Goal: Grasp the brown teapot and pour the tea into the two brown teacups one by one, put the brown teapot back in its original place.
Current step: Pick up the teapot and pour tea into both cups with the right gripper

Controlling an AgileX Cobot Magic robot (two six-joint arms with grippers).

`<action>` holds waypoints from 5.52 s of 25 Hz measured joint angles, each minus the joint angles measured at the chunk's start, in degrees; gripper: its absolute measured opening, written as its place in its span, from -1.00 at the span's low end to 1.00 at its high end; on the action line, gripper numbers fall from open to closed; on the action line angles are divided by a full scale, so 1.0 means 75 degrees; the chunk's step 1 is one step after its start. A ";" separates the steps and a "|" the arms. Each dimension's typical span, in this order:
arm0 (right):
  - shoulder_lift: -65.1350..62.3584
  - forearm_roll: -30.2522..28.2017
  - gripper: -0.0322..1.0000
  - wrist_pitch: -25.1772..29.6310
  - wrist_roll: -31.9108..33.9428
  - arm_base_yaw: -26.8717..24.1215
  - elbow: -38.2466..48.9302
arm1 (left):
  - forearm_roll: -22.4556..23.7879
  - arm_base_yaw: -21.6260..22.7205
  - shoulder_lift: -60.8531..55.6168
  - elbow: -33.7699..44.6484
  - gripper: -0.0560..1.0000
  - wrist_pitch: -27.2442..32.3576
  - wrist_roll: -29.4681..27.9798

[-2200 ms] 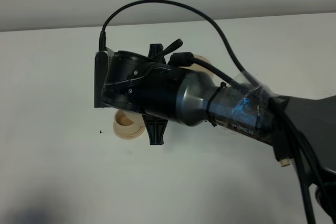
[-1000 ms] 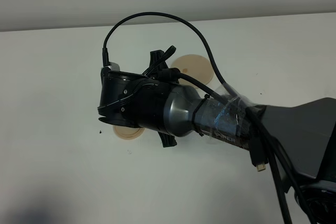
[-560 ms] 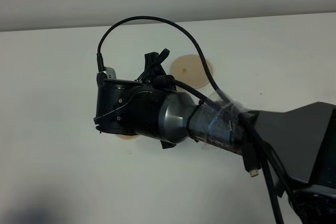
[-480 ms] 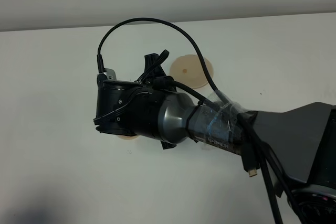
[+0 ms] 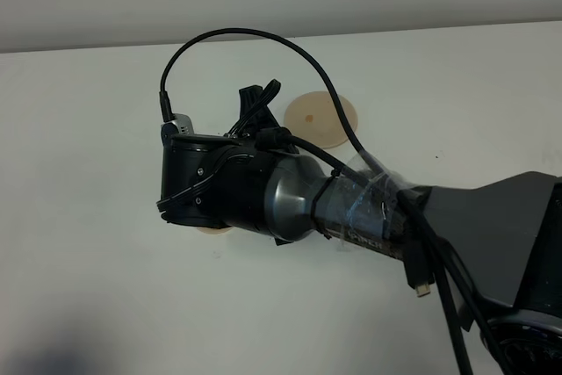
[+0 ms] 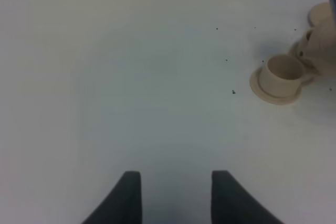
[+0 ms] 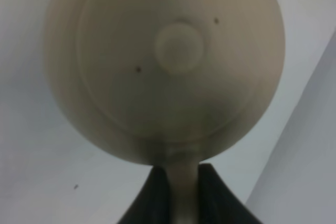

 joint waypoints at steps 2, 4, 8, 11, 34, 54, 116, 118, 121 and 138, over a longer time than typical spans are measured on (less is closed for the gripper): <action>0.0086 -0.0126 -0.69 0.0015 -0.0014 0.0034 0.0000 | 0.0000 0.0000 0.0000 0.0000 -0.20 0.0000 0.0000; 0.0159 -0.0272 -0.69 0.0033 -0.0040 0.0088 0.0000 | 0.0000 0.0000 0.0000 0.0000 -0.20 0.0000 0.0000; 0.0192 -0.0464 -0.69 0.0023 -0.0054 0.0144 0.0000 | 0.0000 0.0000 0.0000 0.0000 -0.20 0.0000 0.0000; 0.0192 -0.0508 -0.69 0.0023 -0.0065 0.0144 0.0000 | 0.0000 0.0000 0.0000 0.0000 -0.20 0.0000 0.0000; 0.0200 -0.1184 -0.69 0.0065 -0.0384 0.0296 0.0000 | 0.0000 0.0000 0.0000 0.0000 -0.20 0.0000 0.0000; 0.0200 -0.1437 -0.69 -0.0054 -0.0912 0.0304 0.0000 | 0.0000 0.0000 0.0000 0.0000 -0.20 0.0000 0.0000; 0.0200 -0.1607 -0.69 -0.0134 -0.1593 0.0387 0.0000 | 0.0000 0.0000 0.0000 0.0000 -0.20 0.0000 0.0000; 0.0200 -0.1615 -0.69 -0.0134 -0.1593 0.0387 0.0000 | 0.0000 0.0000 0.0000 0.0000 -0.20 0.0000 0.0000; 0.0200 -0.1646 -0.69 -0.0134 -0.1593 0.0387 0.0000 | 0.0000 0.0000 0.0000 0.0000 -0.20 0.0000 0.0000; 0.0200 -0.1710 -0.69 -0.0236 -0.1600 0.0387 0.0000 | 0.0000 0.0000 0.0000 0.0000 -0.20 0.0000 0.0000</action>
